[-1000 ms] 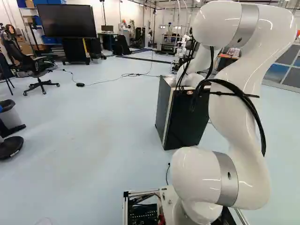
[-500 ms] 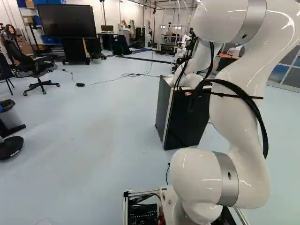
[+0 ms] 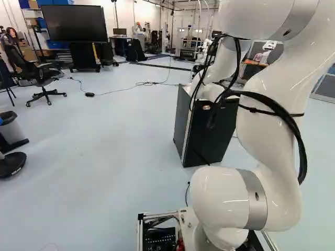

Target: Grab a drink from the fridge

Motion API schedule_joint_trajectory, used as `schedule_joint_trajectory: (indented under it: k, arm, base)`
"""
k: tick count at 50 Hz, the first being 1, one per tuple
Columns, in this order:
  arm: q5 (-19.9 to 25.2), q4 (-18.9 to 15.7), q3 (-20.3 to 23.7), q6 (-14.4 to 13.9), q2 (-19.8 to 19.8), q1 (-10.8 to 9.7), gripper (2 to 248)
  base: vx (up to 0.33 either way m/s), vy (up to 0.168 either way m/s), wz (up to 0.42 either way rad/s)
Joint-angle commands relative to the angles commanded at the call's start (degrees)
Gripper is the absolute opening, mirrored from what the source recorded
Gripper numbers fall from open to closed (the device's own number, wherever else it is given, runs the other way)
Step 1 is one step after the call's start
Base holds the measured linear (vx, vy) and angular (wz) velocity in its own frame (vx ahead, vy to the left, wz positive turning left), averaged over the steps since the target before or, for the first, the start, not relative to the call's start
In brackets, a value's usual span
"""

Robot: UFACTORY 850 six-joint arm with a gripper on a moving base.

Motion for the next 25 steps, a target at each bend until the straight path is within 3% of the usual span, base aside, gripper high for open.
schedule_joint_trajectory:
  k: [25]
  arm:
    - [0.7, 1.9, 13.7, 0.0, 10.9, 4.8, 93]
  base:
    - [0.000, 0.000, 0.000]
